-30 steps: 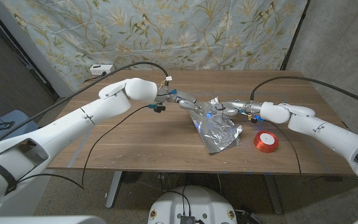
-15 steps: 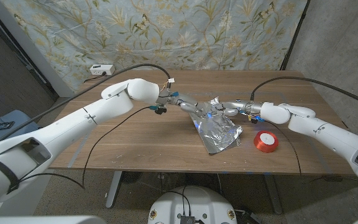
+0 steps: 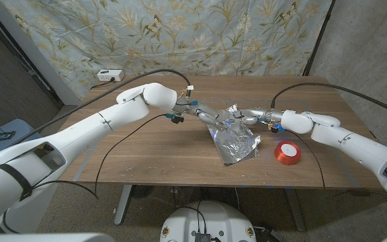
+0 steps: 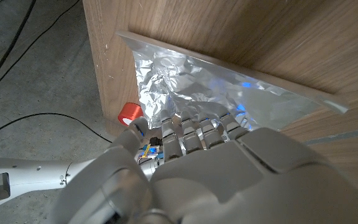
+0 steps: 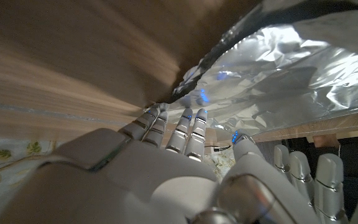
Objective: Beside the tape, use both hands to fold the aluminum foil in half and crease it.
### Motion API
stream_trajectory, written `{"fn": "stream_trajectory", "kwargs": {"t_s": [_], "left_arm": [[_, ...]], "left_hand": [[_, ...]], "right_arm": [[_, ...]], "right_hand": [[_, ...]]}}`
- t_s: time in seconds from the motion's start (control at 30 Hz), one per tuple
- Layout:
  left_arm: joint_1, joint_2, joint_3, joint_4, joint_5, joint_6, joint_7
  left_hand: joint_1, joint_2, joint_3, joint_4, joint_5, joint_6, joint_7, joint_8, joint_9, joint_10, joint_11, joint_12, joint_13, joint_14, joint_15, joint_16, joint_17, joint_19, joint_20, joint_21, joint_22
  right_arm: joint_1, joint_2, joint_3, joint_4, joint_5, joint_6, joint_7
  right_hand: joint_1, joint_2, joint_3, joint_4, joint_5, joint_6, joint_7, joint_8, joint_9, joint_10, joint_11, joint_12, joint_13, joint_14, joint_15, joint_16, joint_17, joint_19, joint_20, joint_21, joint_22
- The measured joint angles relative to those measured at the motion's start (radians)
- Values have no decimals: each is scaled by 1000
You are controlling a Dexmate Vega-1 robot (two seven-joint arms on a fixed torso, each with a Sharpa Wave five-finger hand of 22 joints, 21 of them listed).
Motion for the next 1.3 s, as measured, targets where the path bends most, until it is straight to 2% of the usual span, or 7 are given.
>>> {"fn": "stream_trajectory", "kwargs": {"t_s": [0.17, 0.27, 0.53, 0.93, 1.17, 1.3], "left_arm": [[-15, -14, 9, 27, -12, -35, -16], [-18, -17, 11, 32, -19, -48, -25], [-30, -25, 19, 54, -35, -73, -56], [-40, -30, 28, 72, -35, -84, -85], [-48, -34, 36, 87, -26, -86, -94], [-54, -41, 46, 103, -22, -88, -97]], "left_hand": [[0, 0, 0, 0, -8, 31, 27, 5, 0, 26, -25, 14, -5, 0, 0, 8, 0, -1, -1, -7, 0], [0, 0, 6, 6, -8, 56, 45, 13, 0, 52, -29, 22, -5, 10, -9, 8, 0, -5, -5, -8, 5], [0, 0, 18, 18, -8, 135, 56, 27, 0, 115, -35, 39, -9, 28, -16, 16, -5, -5, -5, -8, 5], [-7, 1, 29, 45, -8, 175, 68, 28, 0, 159, -33, 54, -9, 54, -14, 23, -2, -1, -9, -16, 5], [-25, 6, 32, 76, -8, 191, 73, 28, 0, 174, -30, 54, -9, 60, -9, 23, 2, -1, -9, -16, 5], [-47, 12, 31, 114, -13, 193, 75, 28, 0, 177, -26, 54, -6, 60, -9, 23, 8, -7, -15, -23, 5]], "right_arm": [[-3, 0, 1, -7, 0, -16, -1], [-3, 0, 1, -9, 0, -21, -1], [0, 3, 0, -4, -3, -34, -3], [7, 9, -9, 13, -5, -39, -8], [8, 11, -13, 19, -4, -44, -15], [8, 11, -13, 22, -1, -48, -19]], "right_hand": [[0, 0, 0, 0, 0, 0, 0, 0, 0, 0, 0, 0, 0, 0, 0, 0, 0, 0, 0, 0, 0], [-1, -1, 0, 0, 0, 0, 0, 0, 0, 0, 0, 0, 0, 0, 0, 0, 0, 0, 0, 0, -1], [-4, -4, 0, 0, 0, 0, 0, 0, 0, 0, 0, 0, 0, 0, 0, 0, 0, 0, 0, -2, -2], [-4, -4, 0, 0, 0, 0, 0, 0, 0, 0, 0, 0, 0, 0, 0, 0, 0, 0, 0, 0, -1], [-4, -4, 0, 0, 0, 0, 0, 0, 0, 0, 0, -1, -1, 0, 0, 0, 0, -2, -2, 0, -1], [-8, 0, 0, 0, 0, 0, 0, 0, 0, 0, 0, -1, 0, 0, 0, 0, 0, -2, -2, 0, -1]]}}
